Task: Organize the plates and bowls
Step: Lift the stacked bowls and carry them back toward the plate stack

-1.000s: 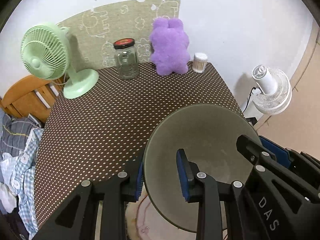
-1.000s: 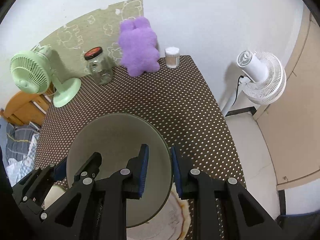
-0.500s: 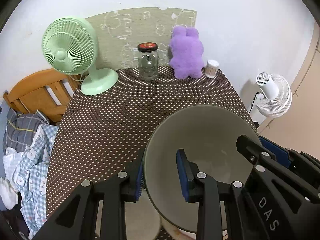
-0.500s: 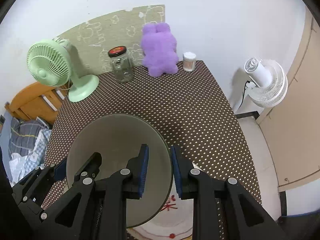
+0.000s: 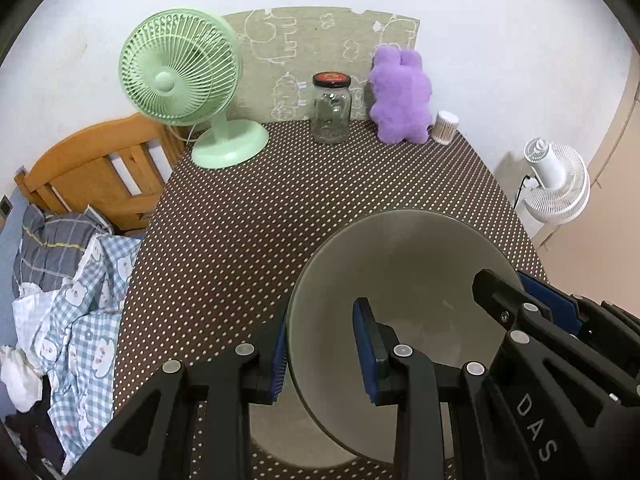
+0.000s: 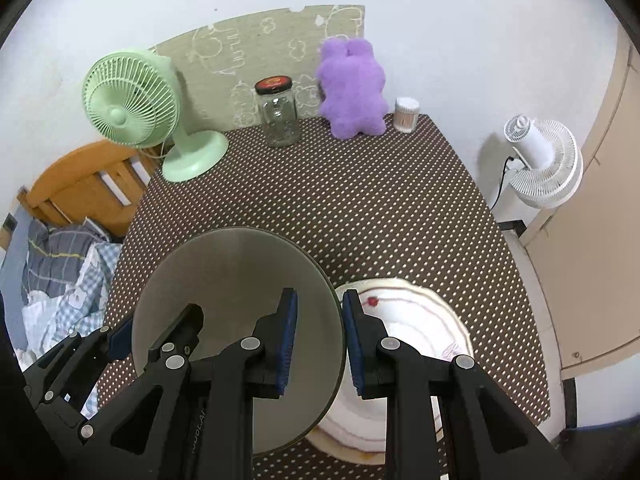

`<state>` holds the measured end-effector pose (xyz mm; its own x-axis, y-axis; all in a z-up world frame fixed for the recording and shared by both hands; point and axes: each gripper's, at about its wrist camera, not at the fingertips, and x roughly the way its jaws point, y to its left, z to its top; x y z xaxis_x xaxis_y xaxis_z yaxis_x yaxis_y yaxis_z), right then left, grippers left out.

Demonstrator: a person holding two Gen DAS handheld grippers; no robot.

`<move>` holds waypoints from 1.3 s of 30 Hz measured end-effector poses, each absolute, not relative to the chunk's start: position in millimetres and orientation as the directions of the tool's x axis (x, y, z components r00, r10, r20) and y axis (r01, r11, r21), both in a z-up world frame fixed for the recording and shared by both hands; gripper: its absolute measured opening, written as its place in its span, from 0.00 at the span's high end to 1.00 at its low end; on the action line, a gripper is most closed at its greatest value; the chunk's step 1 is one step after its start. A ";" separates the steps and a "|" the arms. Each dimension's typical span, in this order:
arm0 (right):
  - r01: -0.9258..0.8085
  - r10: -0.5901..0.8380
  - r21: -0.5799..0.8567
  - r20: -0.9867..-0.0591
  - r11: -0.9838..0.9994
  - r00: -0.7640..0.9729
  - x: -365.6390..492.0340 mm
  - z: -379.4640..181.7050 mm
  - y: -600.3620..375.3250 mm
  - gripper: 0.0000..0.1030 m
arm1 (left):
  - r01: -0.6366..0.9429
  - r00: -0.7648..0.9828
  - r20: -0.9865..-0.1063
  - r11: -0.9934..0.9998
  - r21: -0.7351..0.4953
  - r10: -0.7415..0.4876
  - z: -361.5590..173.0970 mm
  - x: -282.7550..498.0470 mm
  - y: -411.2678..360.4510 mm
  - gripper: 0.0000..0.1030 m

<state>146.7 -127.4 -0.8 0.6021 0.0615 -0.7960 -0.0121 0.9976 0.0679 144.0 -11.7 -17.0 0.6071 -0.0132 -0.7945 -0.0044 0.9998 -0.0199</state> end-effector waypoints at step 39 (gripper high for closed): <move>-0.024 0.044 0.037 -0.893 0.999 0.447 142.4 -79.4 -67.8 0.74 | -0.004 0.456 -0.890 1.000 -0.025 -0.020 -91.3 138.8 38.2 0.72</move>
<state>142.4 -67.8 -79.4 0.4474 0.0440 -0.8933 -0.0244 0.9990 0.0370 138.8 38.2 -91.3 0.4558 -0.0200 -0.8898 -0.0042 0.9997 -0.0246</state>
